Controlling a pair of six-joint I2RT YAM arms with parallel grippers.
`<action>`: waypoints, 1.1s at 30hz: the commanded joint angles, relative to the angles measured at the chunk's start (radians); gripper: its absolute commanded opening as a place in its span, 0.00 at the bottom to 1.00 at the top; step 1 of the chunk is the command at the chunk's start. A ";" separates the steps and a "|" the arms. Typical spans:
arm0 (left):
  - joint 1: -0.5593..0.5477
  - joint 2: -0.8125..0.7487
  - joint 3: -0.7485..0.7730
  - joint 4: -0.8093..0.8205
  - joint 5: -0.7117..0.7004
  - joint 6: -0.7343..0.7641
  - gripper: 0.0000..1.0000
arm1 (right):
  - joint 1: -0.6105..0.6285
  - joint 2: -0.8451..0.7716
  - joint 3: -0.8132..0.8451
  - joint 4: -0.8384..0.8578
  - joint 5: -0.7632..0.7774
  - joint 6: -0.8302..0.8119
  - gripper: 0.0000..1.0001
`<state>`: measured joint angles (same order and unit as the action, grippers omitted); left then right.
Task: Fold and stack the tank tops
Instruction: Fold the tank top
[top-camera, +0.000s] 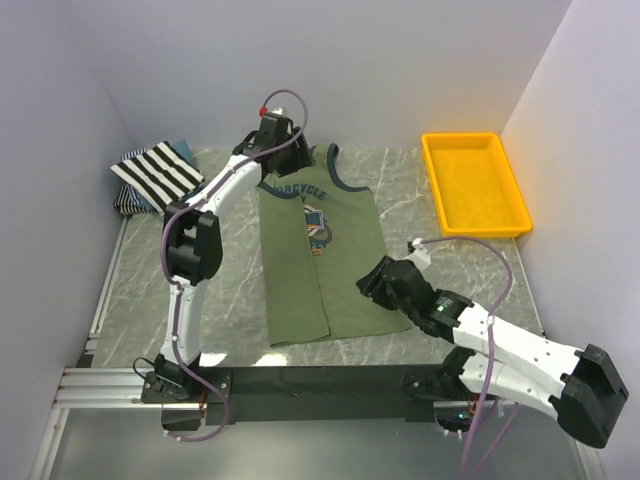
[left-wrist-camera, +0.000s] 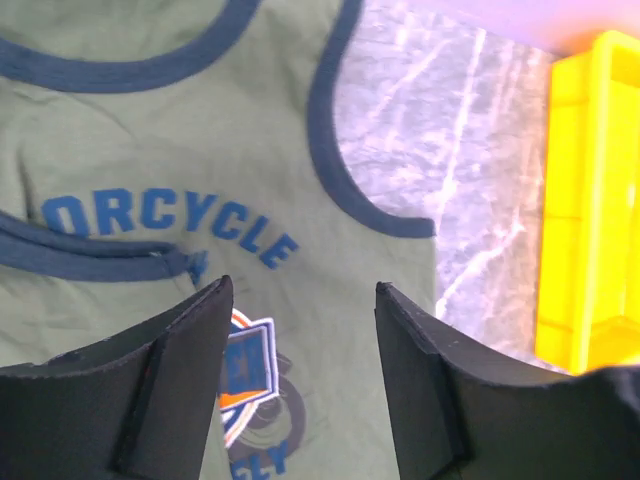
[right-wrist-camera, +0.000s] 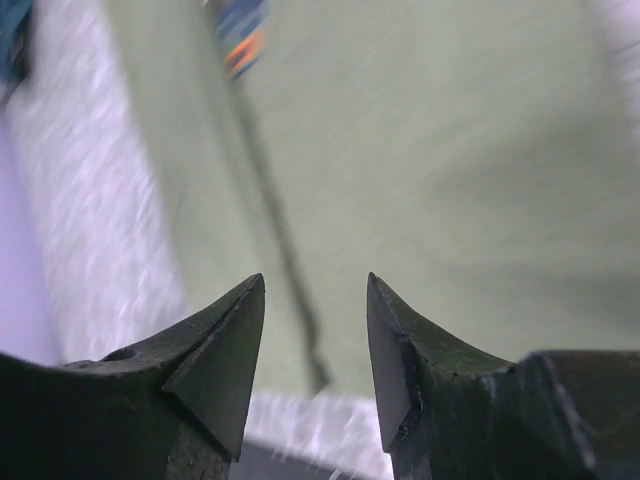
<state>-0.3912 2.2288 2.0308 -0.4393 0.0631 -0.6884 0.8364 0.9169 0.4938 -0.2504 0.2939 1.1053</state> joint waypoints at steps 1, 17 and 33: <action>-0.040 -0.101 -0.125 0.008 0.009 0.001 0.62 | -0.078 0.003 0.043 -0.073 0.027 -0.084 0.53; -0.118 -0.796 -1.139 0.174 -0.138 -0.324 0.52 | 0.263 0.476 0.284 -0.093 0.094 -0.203 0.53; -0.440 -0.922 -1.449 0.074 -0.250 -0.767 0.49 | 0.358 0.617 0.269 -0.092 0.051 -0.170 0.56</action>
<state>-0.8215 1.3502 0.6132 -0.2989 -0.1371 -1.3281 1.1744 1.5200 0.7567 -0.3218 0.3470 0.9009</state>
